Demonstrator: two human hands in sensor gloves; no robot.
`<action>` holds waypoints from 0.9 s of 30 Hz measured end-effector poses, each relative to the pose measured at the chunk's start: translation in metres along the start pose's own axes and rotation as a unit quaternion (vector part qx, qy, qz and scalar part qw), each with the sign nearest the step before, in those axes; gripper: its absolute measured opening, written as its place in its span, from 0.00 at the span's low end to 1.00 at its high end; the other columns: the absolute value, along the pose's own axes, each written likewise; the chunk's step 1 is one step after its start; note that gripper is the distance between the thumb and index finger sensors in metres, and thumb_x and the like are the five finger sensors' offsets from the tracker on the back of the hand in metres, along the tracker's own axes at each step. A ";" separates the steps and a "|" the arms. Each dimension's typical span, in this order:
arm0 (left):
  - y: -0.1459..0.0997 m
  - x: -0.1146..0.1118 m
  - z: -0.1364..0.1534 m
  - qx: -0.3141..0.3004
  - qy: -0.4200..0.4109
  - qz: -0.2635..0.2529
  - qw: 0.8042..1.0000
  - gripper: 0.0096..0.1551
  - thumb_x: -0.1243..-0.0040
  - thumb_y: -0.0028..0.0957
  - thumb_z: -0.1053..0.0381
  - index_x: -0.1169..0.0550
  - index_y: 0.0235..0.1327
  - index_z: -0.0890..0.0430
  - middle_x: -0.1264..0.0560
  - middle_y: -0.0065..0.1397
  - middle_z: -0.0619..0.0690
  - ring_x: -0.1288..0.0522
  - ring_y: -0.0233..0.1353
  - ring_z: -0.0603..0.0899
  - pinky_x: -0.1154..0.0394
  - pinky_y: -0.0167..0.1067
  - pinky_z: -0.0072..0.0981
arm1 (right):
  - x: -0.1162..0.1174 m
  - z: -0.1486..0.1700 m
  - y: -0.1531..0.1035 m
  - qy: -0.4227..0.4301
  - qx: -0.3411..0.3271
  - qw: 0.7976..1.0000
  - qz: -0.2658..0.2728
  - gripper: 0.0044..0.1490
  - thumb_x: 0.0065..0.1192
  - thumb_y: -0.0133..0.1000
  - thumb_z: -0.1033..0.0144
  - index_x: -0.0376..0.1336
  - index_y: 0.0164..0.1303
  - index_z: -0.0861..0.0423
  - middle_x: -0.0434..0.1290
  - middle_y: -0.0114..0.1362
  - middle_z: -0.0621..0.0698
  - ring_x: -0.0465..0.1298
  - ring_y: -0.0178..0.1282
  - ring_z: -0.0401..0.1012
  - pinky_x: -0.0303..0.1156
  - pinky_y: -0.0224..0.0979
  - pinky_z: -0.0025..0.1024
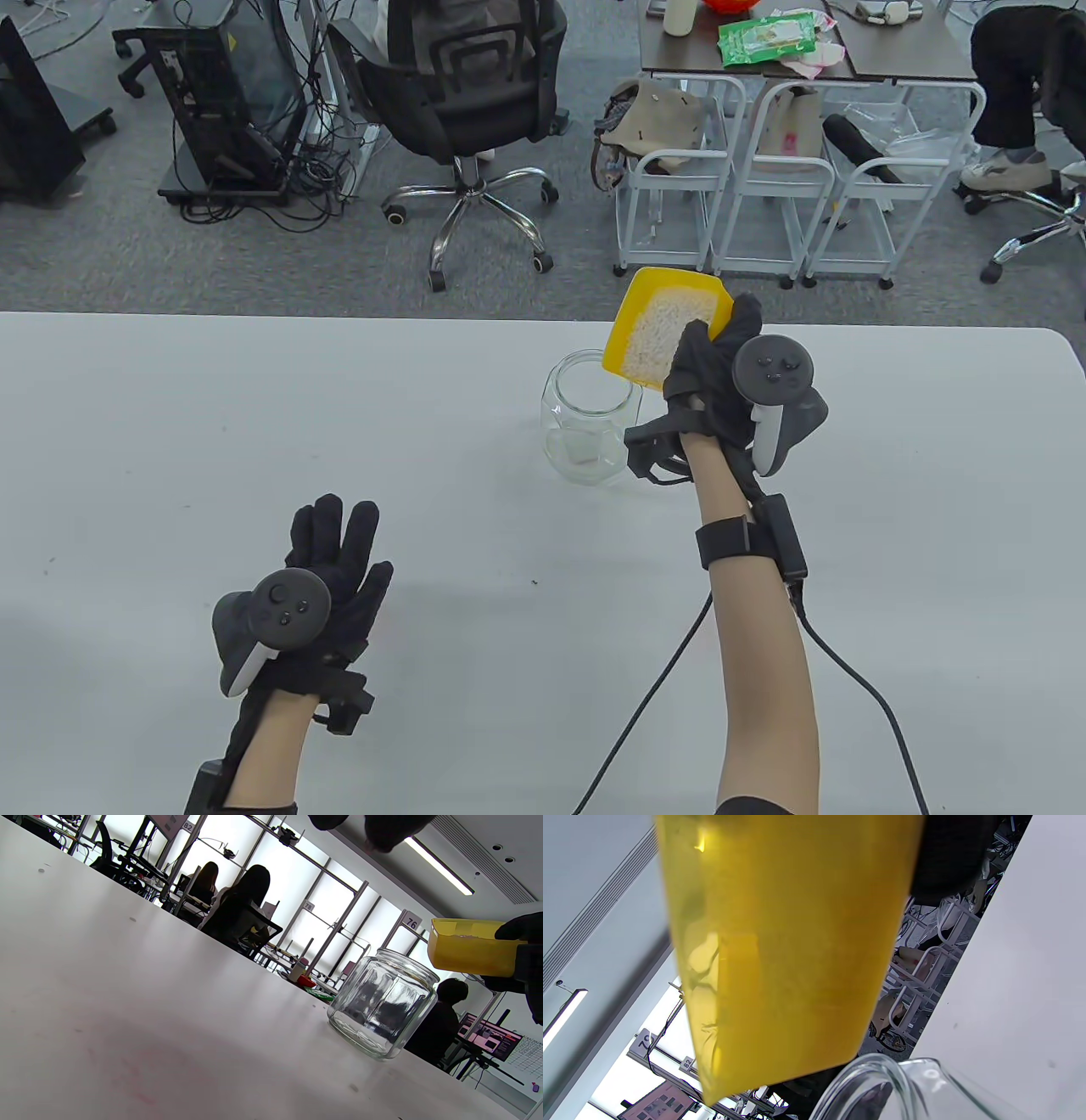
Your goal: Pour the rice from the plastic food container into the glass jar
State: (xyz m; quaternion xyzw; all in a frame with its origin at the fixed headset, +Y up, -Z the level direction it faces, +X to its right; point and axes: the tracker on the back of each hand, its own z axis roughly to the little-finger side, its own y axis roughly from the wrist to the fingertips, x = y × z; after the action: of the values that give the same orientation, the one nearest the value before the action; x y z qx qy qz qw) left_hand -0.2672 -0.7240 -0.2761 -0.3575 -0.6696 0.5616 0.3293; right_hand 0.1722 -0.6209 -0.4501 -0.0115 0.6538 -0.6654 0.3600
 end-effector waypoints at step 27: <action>0.000 0.001 0.000 0.000 -0.001 0.000 1.000 0.39 0.59 0.61 0.36 0.48 0.87 0.41 0.59 0.91 0.59 0.61 0.85 0.71 0.49 0.76 0.70 | 0.017 -0.023 -0.005 -0.152 -0.088 0.983 0.059 0.45 0.45 0.70 0.51 0.32 0.85 0.58 0.48 0.77 0.69 0.72 0.59 0.57 0.76 0.55 0.47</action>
State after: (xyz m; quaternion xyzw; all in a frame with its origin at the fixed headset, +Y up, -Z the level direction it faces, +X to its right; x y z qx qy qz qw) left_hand -0.2677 -0.7235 -0.2762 -0.3567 -0.6704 0.5617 0.3285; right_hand 0.1462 -0.6104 -0.4565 -0.1052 0.6469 -0.5737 0.4913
